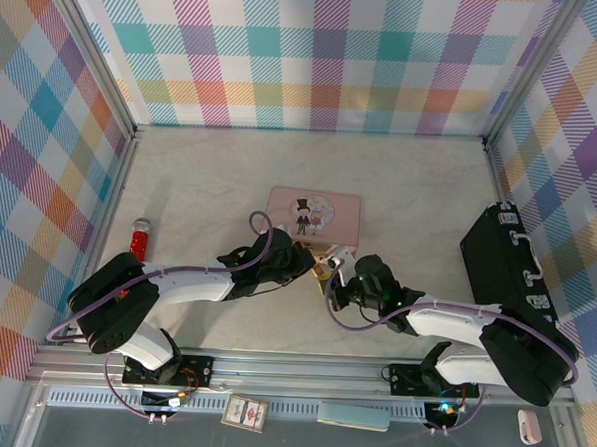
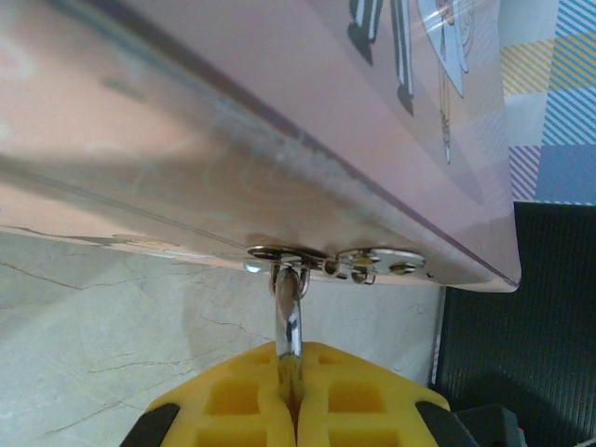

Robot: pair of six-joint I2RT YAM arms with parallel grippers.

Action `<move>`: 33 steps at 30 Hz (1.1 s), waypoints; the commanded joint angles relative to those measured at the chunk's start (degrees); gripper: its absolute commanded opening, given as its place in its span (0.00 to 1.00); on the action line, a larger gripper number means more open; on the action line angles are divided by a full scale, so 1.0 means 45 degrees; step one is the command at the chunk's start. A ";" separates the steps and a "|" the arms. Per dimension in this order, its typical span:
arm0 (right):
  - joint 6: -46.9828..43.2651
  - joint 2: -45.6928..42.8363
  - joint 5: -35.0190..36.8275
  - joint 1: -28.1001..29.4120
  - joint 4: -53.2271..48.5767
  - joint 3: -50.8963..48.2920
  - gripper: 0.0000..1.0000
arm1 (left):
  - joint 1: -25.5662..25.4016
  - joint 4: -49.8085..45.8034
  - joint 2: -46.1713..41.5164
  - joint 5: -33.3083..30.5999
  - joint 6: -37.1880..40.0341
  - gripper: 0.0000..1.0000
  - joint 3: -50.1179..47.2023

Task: Unlock the padlock with the key

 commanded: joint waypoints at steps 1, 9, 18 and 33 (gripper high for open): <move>0.1107 -0.0329 -0.0867 -0.0111 0.0676 0.0174 0.00 | -0.0022 0.0746 -0.0195 0.0120 0.0494 0.01 0.0219; 0.2501 -0.0065 -0.1685 -0.0678 0.0687 0.0191 0.00 | 0.0180 0.0163 -0.0158 -0.0223 0.0773 0.20 0.0191; 0.3576 -0.0120 -0.1983 -0.0927 -0.0750 0.0557 0.00 | 0.0649 -0.1057 -0.0865 -0.0928 0.1514 0.41 0.0004; 0.6924 0.1417 -0.2755 -0.1519 -0.2238 0.1187 0.00 | 0.1504 -0.6199 -0.2982 -0.3116 0.5877 0.62 0.1981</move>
